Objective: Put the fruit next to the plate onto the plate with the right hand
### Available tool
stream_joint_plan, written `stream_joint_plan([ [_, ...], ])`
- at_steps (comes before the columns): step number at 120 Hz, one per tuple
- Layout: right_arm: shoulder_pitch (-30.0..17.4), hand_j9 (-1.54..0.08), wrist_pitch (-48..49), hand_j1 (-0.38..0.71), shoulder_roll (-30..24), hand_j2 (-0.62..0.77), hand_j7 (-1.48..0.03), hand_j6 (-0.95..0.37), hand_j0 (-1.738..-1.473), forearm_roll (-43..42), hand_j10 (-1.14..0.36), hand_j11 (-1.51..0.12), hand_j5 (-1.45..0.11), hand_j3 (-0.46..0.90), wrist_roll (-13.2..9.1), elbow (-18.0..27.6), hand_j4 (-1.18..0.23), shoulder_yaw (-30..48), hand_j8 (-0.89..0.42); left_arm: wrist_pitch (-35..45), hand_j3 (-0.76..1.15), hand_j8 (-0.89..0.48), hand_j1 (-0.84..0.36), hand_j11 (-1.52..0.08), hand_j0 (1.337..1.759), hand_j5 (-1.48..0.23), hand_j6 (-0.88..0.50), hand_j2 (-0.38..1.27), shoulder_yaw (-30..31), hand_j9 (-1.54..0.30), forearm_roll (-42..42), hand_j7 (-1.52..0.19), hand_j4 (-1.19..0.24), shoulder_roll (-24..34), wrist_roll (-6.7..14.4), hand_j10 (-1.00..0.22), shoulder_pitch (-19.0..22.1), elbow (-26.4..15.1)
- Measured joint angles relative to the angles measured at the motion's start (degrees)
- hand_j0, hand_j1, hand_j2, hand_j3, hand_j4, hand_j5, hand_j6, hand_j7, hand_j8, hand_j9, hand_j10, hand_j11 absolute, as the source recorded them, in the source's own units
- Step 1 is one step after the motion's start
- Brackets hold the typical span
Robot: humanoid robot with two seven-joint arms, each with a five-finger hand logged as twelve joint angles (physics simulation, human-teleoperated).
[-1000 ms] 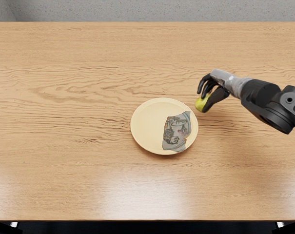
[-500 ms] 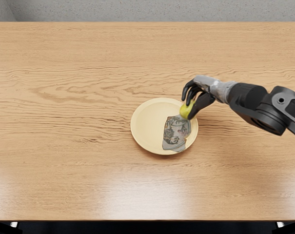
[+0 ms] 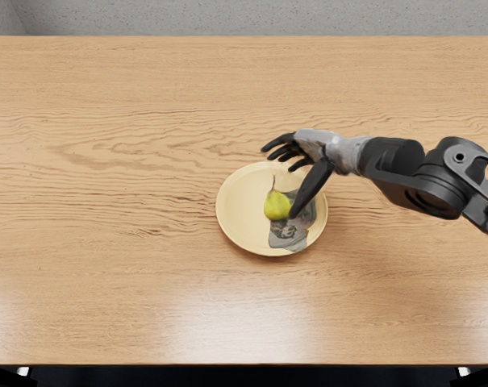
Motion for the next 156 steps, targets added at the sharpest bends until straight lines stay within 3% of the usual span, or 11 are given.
stream_joint_plan([
  [26, -0.2, -0.11, 19.6, -0.28, -5.7, 0.05, -0.11, -0.08, -1.658, 21.6, -0.08, -0.11, -0.11, 0.0, 0.0, -0.4, -0.08, 9.6, -0.04, 0.0, 0.0, 0.0, 0.35, 0.0, 1.658, 0.0, 0.0, 0.0, 0.0, 0.0, 0.0, 0.0, 0.0, 0.0, 0.0, 0.0, 0.0, 0.0],
  [42, -2.0, -0.06, 24.9, -0.31, -8.0, 0.03, -0.05, -0.04, -1.658, 34.7, -0.04, -0.06, -0.06, 0.0, 0.0, -2.6, -0.04, 13.2, -0.02, 0.0, 0.0, 0.0, 0.35, 0.0, 1.658, 0.0, 0.0, 0.0, 0.0, 0.0, 0.0, 0.0, 0.0, 0.0, 0.0, 0.0, 0.0, 0.0],
  [67, -11.1, -0.02, 26.6, -0.34, -8.5, 0.01, -0.02, -0.01, -1.658, 45.9, -0.01, -0.02, -0.02, 0.0, 0.0, -12.9, -0.01, 20.4, -0.01, 0.0, 0.0, 0.0, 0.35, 0.0, 1.658, 0.0, 0.0, 0.0, 0.0, 0.0, 0.0, 0.0, 0.0, 0.0, 0.0, 0.0, 0.0, 0.0],
  [81, -15.5, -0.01, 26.8, -0.34, -9.2, 0.01, -0.01, -0.01, -1.658, 50.3, -0.01, -0.01, -0.01, 0.0, 0.0, -16.3, -0.01, 23.2, 0.0, 0.0, 0.0, 0.0, 0.35, 0.0, 1.658, 0.0, 0.0, 0.0, 0.0, 0.0, 0.0, 0.0, 0.0, 0.0, 0.0, 0.0, 0.0, 0.0],
  [106, -19.9, 0.0, 26.9, -0.35, -14.6, 0.0, 0.0, 0.0, -1.658, 55.7, 0.0, 0.0, 0.0, 0.0, 0.0, -18.0, 0.0, 25.5, 0.0, 0.0, 0.0, 0.0, 0.35, 0.0, 1.658, 0.0, 0.0, 0.0, 0.0, 0.0, 0.0, 0.0, 0.0, 0.0, 0.0, 0.0, 0.0, 0.0],
  [156, -22.4, 0.0, 26.9, -0.35, -20.1, 0.0, 0.0, 0.0, -1.658, 60.9, 0.0, 0.0, 0.0, 0.0, 0.0, -18.7, 0.0, 26.7, 0.0, 0.0, 0.0, 0.0, 0.35, 0.0, 1.658, 0.0, 0.0, 0.0, -0.1, 0.0, 0.0, 0.0, 0.0, 0.0, 0.0, 0.0, 0.5, 0.0],
])
